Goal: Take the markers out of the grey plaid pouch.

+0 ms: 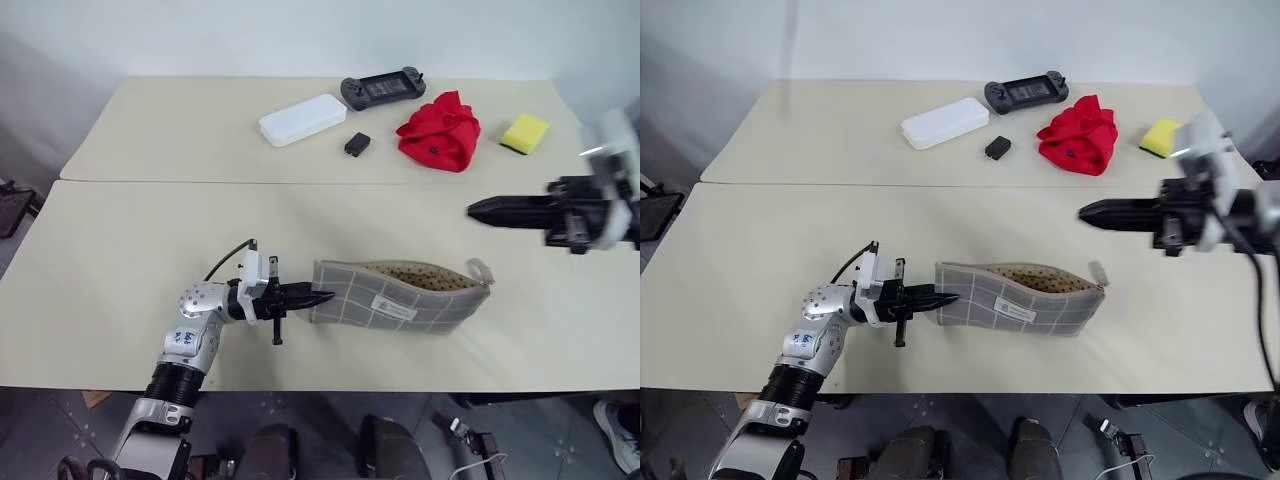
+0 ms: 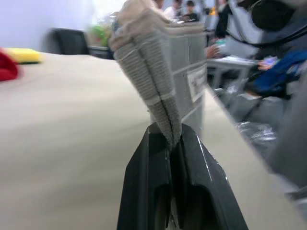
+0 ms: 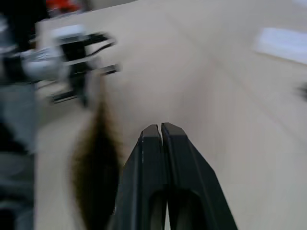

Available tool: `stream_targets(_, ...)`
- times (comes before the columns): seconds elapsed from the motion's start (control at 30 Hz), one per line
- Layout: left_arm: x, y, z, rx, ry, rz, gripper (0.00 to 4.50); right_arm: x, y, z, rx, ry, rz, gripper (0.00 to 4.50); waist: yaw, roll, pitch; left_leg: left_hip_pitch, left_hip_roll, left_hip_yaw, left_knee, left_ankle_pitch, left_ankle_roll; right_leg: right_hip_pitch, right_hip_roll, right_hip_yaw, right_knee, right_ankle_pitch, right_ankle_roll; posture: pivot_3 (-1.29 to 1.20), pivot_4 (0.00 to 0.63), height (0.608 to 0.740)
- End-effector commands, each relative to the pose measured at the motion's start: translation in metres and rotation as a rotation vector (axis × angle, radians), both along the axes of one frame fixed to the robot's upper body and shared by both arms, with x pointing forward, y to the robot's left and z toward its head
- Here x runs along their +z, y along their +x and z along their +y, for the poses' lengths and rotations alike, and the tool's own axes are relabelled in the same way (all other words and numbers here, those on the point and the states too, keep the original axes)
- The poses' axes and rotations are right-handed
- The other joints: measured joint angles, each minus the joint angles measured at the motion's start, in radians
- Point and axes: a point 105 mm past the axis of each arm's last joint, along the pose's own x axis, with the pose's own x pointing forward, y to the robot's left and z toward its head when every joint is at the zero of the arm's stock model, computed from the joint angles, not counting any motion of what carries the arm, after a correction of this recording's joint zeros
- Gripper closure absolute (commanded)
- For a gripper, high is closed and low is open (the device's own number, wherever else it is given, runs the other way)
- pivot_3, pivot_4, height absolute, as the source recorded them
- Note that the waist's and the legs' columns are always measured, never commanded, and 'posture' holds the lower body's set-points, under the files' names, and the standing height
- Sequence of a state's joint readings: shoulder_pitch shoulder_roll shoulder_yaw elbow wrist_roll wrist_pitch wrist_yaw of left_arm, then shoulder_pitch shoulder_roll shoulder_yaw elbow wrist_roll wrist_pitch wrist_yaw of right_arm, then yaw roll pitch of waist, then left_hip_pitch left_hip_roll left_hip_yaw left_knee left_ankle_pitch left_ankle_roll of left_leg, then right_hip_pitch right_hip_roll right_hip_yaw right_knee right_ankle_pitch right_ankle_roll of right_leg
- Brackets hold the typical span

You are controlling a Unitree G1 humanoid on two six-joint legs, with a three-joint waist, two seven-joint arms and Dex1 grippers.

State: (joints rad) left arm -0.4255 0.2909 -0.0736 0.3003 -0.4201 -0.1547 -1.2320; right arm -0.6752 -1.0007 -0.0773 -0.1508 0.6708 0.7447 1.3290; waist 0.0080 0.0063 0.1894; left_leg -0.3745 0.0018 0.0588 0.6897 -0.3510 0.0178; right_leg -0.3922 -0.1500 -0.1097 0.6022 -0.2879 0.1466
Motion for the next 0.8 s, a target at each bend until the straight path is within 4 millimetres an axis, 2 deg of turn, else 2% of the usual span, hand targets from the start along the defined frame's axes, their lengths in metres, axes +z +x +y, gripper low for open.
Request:
stream_targets(0.03, 0.003, 0.002, -0.001, 0.075, -0.02, -0.1, 4.5, -0.009, -0.004, 0.024, 0.07, -0.054, -0.041, 4.48, 0.007, 0.0, 0.0, -0.001, 0.0, -0.001, 0.001, 0.0, 0.0, 0.0, 0.0, -0.001, 0.0, 0.0, 0.0, 0.0, 0.15, 0.74)
stream_targets(0.23, 0.0, 0.0, 0.001, 0.118, -0.015, -0.155, 4.5, -0.029, -0.01, 0.032, 0.114, -0.136, -0.035, 4.48, 0.018, 0.0, 0.0, -0.005, -0.001, -0.005, 0.007, -0.001, 0.002, 0.0, 0.0, -0.004, 0.0, 0.0, 0.0, 0.0, 0.15, 0.74)
stream_targets(0.3, 0.004, 0.002, 0.003, 0.142, -0.028, -0.173, 4.5, -0.041, -0.01, 0.032, 0.125, -0.203, -0.042, 4.48, 0.017, 0.0, 0.0, -0.005, -0.001, -0.006, 0.008, -0.002, 0.002, 0.0, 0.0, -0.004, 0.001, 0.0, 0.001, 0.0, 0.15, 0.74)
stream_targets(0.37, 0.006, 0.001, 0.003, 0.143, -0.022, -0.196, 4.5, -0.045, -0.008, 0.034, 0.122, -0.202, -0.043, 4.48, 0.016, 0.0, 0.0, -0.006, -0.001, -0.006, 0.008, -0.002, 0.002, 0.0, 0.0, -0.004, 0.001, 0.0, 0.001, 0.0, 0.15, 0.74)
stream_targets(0.47, 0.004, -0.003, 0.002, 0.125, 0.0, -0.211, 4.5, -0.039, -0.003, 0.037, 0.109, -0.145, -0.038, 4.48, 0.015, 0.0, 0.0, -0.005, -0.001, -0.006, 0.008, -0.002, 0.002, 0.0, 0.0, -0.004, 0.002, 0.0, 0.001, 0.0, 0.15, 0.74)
stream_targets(0.63, 0.009, -0.002, 0.004, 0.148, -0.012, -0.224, 4.5, -0.009, -0.001, 0.036, 0.136, -0.017, -0.065, 4.48, 0.014, 0.0, 0.0, -0.005, 0.0, -0.008, 0.008, -0.002, 0.002, 0.0, 0.0, -0.004, 0.002, 0.0, 0.001, 0.0, 0.15, 0.74)
stream_targets(0.73, 0.02, 0.003, 0.009, 0.2, -0.036, -0.278, 4.5, -0.01, 0.015, 0.022, 0.058, -0.086, -0.11, 4.48, 0.016, 0.0, 0.0, -0.005, -0.001, -0.009, 0.009, -0.002, 0.002, 0.0, 0.0, -0.004, 0.002, 0.0, 0.001, 0.0, 0.15, 0.74)
stream_targets(0.8, 0.023, 0.006, 0.01, 0.22, -0.042, -0.298, 4.5, -0.013, 0.021, 0.02, 0.035, -0.098, -0.107, 4.48, 0.017, 0.0, 0.0, -0.006, -0.001, -0.008, 0.009, -0.002, 0.002, 0.001, 0.0, -0.005, 0.002, 0.0, 0.001, 0.0, 0.15, 0.74)
